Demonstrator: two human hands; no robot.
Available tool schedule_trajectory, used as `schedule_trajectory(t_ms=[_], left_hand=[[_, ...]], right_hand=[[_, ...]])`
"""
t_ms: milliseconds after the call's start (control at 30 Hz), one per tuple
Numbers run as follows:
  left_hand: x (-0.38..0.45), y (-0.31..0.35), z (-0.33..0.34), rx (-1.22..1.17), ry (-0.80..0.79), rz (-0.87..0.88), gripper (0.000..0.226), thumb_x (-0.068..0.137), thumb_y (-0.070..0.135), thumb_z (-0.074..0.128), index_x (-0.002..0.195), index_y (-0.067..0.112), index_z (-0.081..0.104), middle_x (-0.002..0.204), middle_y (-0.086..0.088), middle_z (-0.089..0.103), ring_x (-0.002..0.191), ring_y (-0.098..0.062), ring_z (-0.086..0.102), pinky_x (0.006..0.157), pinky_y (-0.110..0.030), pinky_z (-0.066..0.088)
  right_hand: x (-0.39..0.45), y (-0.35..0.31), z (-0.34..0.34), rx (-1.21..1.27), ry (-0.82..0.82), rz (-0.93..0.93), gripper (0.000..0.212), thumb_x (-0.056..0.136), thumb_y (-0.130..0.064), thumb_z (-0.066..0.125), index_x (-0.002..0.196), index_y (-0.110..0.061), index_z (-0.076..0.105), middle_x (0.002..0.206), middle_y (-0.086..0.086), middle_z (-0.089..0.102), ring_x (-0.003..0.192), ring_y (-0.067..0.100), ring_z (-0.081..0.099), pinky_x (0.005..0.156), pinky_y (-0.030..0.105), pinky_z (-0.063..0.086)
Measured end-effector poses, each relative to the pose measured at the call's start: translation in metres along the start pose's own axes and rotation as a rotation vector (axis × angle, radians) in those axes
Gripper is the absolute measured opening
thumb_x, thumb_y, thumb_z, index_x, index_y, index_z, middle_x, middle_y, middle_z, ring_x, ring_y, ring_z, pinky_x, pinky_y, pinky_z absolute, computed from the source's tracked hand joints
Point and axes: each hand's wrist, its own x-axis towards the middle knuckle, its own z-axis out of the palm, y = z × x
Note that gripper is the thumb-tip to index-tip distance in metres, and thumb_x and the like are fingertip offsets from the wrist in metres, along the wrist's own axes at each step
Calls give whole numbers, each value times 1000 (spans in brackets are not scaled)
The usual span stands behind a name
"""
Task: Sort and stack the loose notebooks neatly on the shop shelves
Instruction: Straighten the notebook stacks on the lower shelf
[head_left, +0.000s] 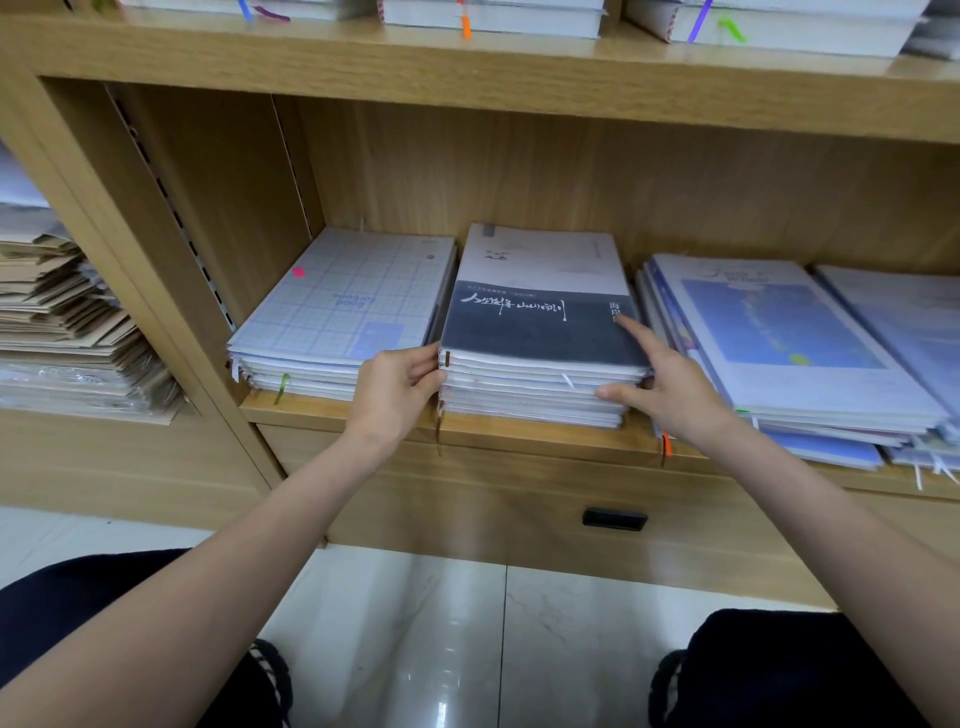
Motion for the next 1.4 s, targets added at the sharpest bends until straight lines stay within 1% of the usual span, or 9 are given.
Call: schedule_trajectory(t_ms=[100, 233, 433, 600, 767, 933, 1167, 1267, 1400], left_hand=[[-2, 0, -1, 13, -36, 0, 44, 85, -2, 61, 128, 3, 53, 120, -11, 63, 114, -15, 58, 100, -23, 42], [-5, -2, -3, 8, -84, -6, 52, 84, -8, 59, 133, 2, 46, 126, -11, 58, 109, -5, 52, 90, -5, 36], [-2, 0, 1, -3, -32, -23, 51, 84, -7, 61, 132, 1, 47, 124, -13, 60, 115, -17, 57, 95, -16, 39], [-3, -2, 5, 17, 8, -17, 48, 84, -7, 61, 130, 0, 49, 122, -13, 61, 113, -16, 58, 96, -17, 39], [-3, -3, 5, 49, 12, 5, 47, 85, -5, 60, 131, 2, 50, 122, -10, 62, 113, -15, 58, 97, -17, 39], [-3, -7, 3, 45, -80, 24, 51, 85, -7, 58, 134, 6, 50, 123, -7, 61, 117, -15, 57, 102, -23, 41], [-7, -20, 12, 84, -204, -71, 48, 82, -14, 57, 128, 1, 52, 114, -7, 63, 106, -15, 59, 95, -18, 40], [-4, -20, 11, 24, -212, -135, 56, 82, -14, 57, 134, 1, 45, 126, -15, 57, 116, -22, 56, 99, -21, 38], [-2, -21, 12, 4, -219, -160, 55, 83, -14, 55, 135, 1, 44, 128, -17, 55, 119, -26, 54, 100, -22, 38]], right_hand=[[0, 0, -1, 3, -7, 7, 86, 80, -23, 72, 148, -30, 21, 133, 6, 50, 112, 32, 54, 94, 36, 46], [-1, -2, -3, -97, -35, 8, 93, 77, -19, 75, 149, -30, 16, 129, 10, 54, 106, 28, 57, 83, 25, 44], [-1, -1, 1, -102, 6, -2, 94, 77, -15, 75, 149, -30, 18, 121, 12, 58, 92, 27, 60, 78, 30, 49], [1, 0, 1, -120, 26, -4, 93, 74, -15, 78, 147, -29, 22, 116, 11, 60, 68, 20, 57, 59, 21, 42], [0, 0, 0, -91, 26, -5, 93, 74, -15, 78, 147, -31, 23, 123, 9, 57, 76, 24, 60, 69, 24, 46], [-2, -2, 0, -51, -28, 11, 98, 73, -15, 78, 148, -30, 17, 133, 7, 50, 107, 22, 53, 90, 27, 42], [-5, -3, 6, -107, -10, 46, 109, 72, -7, 78, 149, -34, 6, 108, 14, 63, 74, 22, 60, 66, 24, 48], [-5, -6, 9, -47, 5, 77, 112, 73, -6, 78, 150, -31, 0, 123, 14, 57, 98, 28, 61, 80, 29, 48], [-4, -7, 12, 199, -12, 135, 114, 71, 2, 77, 149, -33, 1, 148, 4, 33, 131, 26, 40, 108, 39, 36]])
